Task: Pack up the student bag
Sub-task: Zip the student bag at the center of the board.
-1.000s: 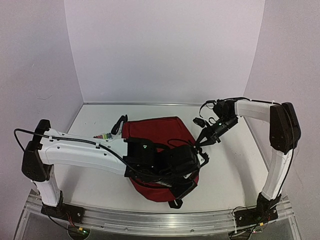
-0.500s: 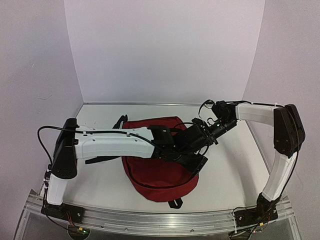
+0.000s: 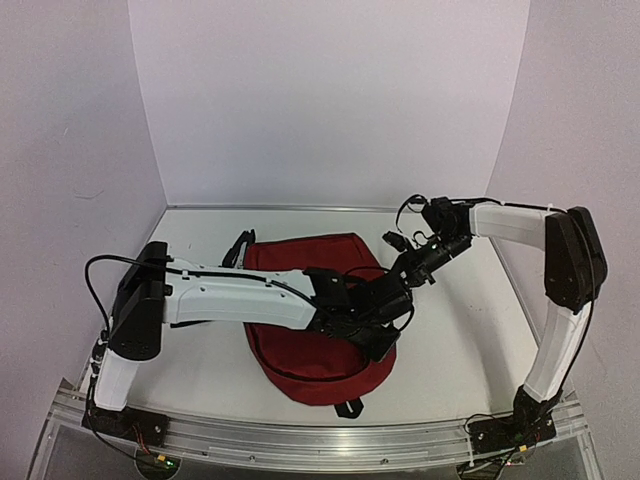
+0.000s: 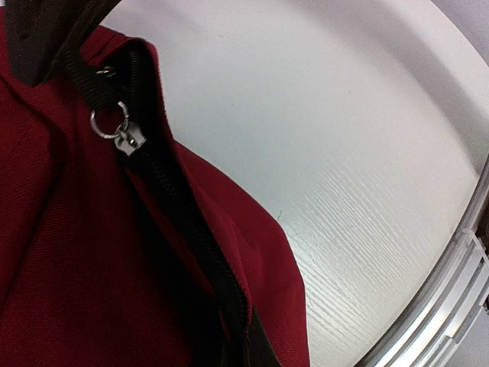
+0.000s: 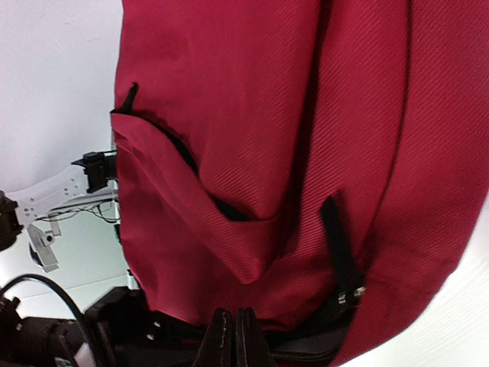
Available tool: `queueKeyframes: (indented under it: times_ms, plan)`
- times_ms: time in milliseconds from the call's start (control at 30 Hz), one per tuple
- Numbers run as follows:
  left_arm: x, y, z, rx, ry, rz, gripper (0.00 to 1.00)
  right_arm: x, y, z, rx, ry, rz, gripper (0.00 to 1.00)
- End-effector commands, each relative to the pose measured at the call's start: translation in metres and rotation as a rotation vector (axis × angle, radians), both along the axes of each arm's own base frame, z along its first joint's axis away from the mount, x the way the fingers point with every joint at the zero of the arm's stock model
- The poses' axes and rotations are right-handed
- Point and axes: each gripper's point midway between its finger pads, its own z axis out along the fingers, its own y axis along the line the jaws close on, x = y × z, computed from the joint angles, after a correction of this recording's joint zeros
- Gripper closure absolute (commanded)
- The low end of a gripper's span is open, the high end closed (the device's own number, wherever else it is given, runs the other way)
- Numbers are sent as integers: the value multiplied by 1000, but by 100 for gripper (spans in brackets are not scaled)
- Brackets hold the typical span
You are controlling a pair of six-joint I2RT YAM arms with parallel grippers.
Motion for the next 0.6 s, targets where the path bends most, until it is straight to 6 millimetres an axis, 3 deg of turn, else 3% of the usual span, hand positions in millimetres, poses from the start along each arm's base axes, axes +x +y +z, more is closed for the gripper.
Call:
queueKeyframes:
  times_ms: [0,133,267,500,567]
  plan:
    - [-40,14,31,-20,5,-110,100,43,-17,-13,-46,-121,-15,100]
    - [-48,20,29,-12,9,-144,100,73,-40,-35,-97,-134,-53,100]
    - [-63,21,30,-25,19,-197,100,97,-55,-44,-118,-147,-83,100]
    - [-74,32,29,-32,40,-192,99,102,-54,-41,-97,-146,-82,100]
    - [-65,29,34,-37,33,-153,80,100,-55,-40,-96,-143,-78,100]
